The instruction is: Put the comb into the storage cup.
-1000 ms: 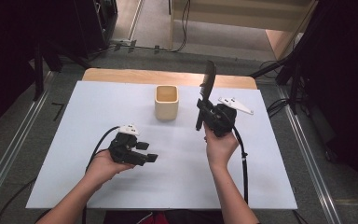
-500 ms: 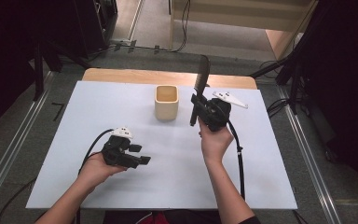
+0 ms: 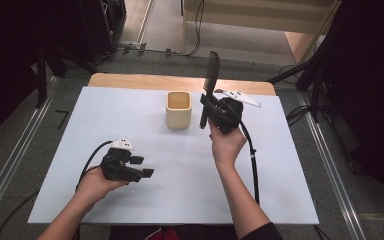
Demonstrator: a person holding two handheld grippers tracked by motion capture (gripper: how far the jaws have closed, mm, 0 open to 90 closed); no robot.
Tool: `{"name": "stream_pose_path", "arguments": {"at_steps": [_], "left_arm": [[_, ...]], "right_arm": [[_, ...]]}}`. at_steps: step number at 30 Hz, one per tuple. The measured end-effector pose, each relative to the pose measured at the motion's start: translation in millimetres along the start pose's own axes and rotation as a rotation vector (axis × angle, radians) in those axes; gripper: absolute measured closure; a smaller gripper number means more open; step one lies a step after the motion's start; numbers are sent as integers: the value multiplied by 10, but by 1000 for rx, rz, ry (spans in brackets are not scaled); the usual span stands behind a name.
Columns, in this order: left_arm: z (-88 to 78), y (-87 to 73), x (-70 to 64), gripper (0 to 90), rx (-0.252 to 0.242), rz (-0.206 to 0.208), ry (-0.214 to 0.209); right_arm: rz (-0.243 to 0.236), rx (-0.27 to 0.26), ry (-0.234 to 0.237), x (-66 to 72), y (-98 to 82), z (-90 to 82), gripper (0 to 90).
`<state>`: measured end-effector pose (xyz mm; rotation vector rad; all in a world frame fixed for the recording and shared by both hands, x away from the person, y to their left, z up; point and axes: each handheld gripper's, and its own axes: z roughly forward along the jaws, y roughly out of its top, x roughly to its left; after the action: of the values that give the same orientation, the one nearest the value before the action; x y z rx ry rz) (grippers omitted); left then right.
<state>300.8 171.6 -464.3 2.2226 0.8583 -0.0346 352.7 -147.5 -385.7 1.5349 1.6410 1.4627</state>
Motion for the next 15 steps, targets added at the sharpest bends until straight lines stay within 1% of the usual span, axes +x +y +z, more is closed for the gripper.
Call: {"name": "stream_pose_path", "arguments": {"at_steps": [2,8,10,15], "left_arm": [[-15,-13,6,341,-4,-4,3],[-78,-59,33,341,-11,-16,17],[-87,-77,44,341,-7,-19,18],[-118,-104,59,341,-11,-32,27]], "right_arm": [[-7,-2,0,12,23,15,700],[-9,-11,7,44,72,50,700],[-23,-18,-1,76,94,80,701],[-30,-30,0,118,118,116,701]]}}
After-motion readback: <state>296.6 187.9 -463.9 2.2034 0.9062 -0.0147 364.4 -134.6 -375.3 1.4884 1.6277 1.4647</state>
